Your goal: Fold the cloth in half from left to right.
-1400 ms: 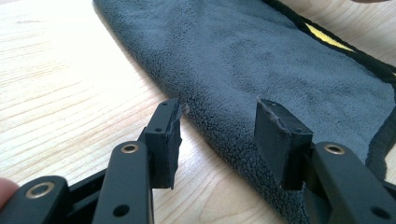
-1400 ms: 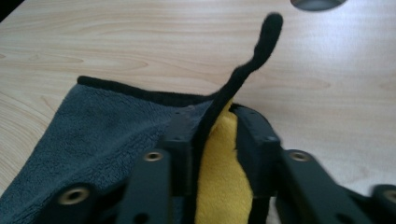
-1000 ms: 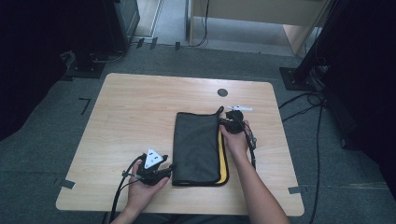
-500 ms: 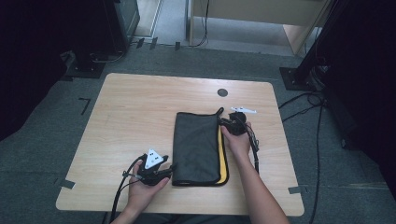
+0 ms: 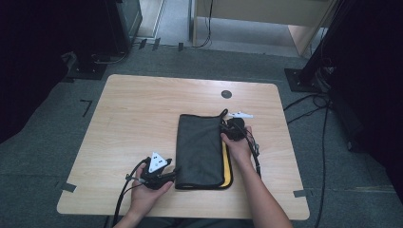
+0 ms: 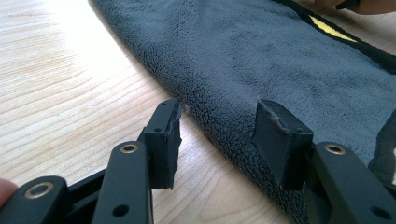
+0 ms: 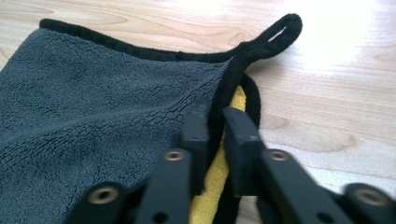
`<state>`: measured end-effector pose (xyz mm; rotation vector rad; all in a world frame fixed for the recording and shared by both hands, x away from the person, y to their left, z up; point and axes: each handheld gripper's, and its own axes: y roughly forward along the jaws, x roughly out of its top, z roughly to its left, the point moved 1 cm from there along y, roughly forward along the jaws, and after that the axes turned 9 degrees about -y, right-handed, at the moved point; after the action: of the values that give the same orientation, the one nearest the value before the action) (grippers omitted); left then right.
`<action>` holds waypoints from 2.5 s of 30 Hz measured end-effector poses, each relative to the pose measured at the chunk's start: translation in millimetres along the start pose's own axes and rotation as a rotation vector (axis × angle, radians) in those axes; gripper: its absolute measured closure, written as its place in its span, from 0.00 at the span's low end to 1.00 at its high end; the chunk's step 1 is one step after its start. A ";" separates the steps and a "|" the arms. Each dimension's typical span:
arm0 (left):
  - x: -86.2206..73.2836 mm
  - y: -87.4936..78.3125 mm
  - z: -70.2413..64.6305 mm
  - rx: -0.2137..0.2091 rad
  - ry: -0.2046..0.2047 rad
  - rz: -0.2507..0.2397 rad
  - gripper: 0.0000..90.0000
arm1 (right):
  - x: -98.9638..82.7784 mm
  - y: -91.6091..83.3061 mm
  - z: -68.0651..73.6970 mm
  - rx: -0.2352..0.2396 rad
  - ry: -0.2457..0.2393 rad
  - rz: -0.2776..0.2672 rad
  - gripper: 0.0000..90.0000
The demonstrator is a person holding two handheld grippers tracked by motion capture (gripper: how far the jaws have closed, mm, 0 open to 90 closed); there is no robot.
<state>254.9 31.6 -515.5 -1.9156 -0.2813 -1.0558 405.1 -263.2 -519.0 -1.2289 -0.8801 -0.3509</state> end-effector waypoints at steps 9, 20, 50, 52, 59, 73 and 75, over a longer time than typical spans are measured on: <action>-0.1 0.0 0.0 -0.004 -0.002 -0.001 0.57 | 7.7 -6.8 2.9 -0.051 -0.025 -0.002 0.98; -0.5 0.8 -1.1 -0.006 0.010 0.008 0.56 | 2.5 -1.7 -7.4 -0.085 -0.005 0.030 0.88; -1.6 3.6 -3.8 -0.002 0.031 0.019 0.55 | -60.3 -66.8 22.6 0.108 0.054 -0.004 0.76; -1.6 3.6 -3.7 -0.002 0.032 0.020 0.55 | -62.2 -65.6 25.3 0.141 0.059 0.007 0.77; -1.7 3.6 -3.8 -0.002 0.032 0.020 0.55 | -64.8 -66.0 28.1 0.124 0.062 0.004 0.96; -2.0 4.5 -4.9 -0.004 0.043 0.025 0.54 | -68.3 -74.8 15.4 0.091 0.061 0.050 0.93; -2.1 4.4 -4.9 -0.004 0.043 0.026 0.54 | -67.9 -74.6 16.4 0.066 0.044 0.048 0.86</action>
<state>253.3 25.7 -518.6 -1.8922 -0.2298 -1.0800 305.9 -287.7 -518.6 -1.1755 -0.8171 -0.3073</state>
